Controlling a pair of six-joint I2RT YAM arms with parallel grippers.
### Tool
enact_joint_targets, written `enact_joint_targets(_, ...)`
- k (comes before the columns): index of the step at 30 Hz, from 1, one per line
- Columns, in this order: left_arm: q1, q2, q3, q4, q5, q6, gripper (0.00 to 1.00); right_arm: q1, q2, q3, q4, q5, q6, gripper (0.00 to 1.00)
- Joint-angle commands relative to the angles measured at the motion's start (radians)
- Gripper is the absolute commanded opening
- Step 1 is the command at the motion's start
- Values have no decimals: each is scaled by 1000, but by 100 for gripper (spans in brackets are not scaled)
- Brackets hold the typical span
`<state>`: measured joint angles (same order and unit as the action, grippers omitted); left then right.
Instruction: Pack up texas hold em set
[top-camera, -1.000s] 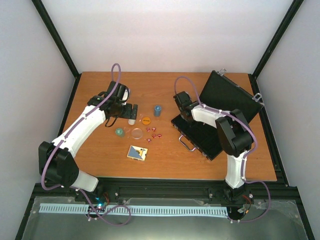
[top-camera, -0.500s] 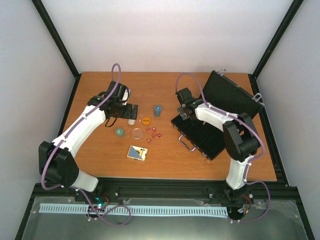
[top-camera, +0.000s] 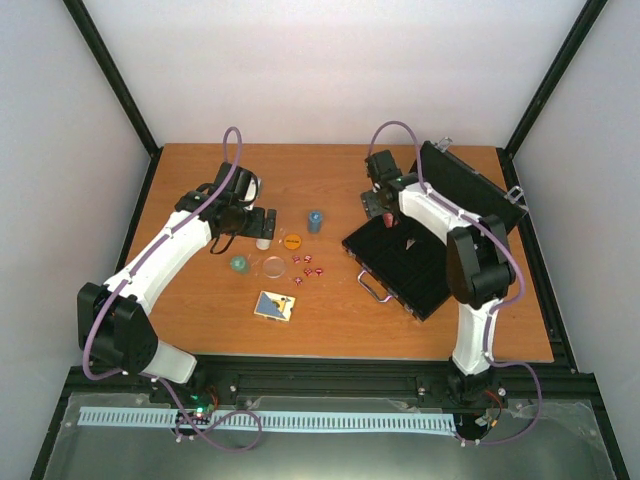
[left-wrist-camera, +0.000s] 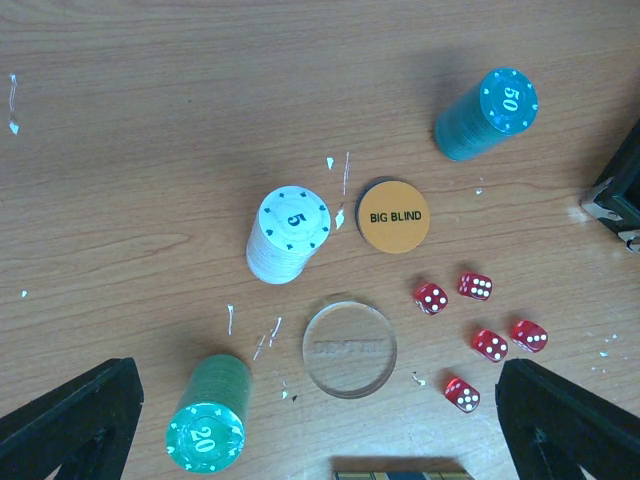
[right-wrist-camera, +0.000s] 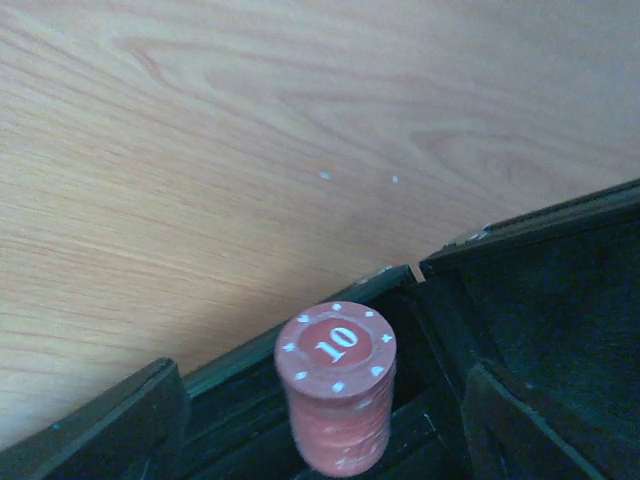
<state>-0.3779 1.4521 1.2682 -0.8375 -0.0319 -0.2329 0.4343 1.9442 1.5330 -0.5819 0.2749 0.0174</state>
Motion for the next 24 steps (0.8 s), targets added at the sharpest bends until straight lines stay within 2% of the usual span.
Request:
enact_joint_targets(1,-4,2,3,9,-3,0,100,-52,85,44,-56,-85,33,74)
enact_joint_targets(11,-4,16,7,9,-29,8,100,-77,165,60,-55,-137,7,67)
enact_joint_targets(12,-4,19,9,8,-30,9,100,-77,169,57,-51,-129,6,64)
enact_joint_targets(15,-4,21,10,7,-37,10,100,-80,178,56,-52,-118,6,45)
enact_joint_targets(18,-4,24,9,7,-41,11,100,-80,176,49,-53,-110,17,38)
enact_joint_targets(20,-4,23,8,6,-42,10,100,-80,157,34,-44,-106,32,29)
enact_joint_targets(24,-4,21,7,6,-44,11,100,-80,86,9,-24,-130,74,25)
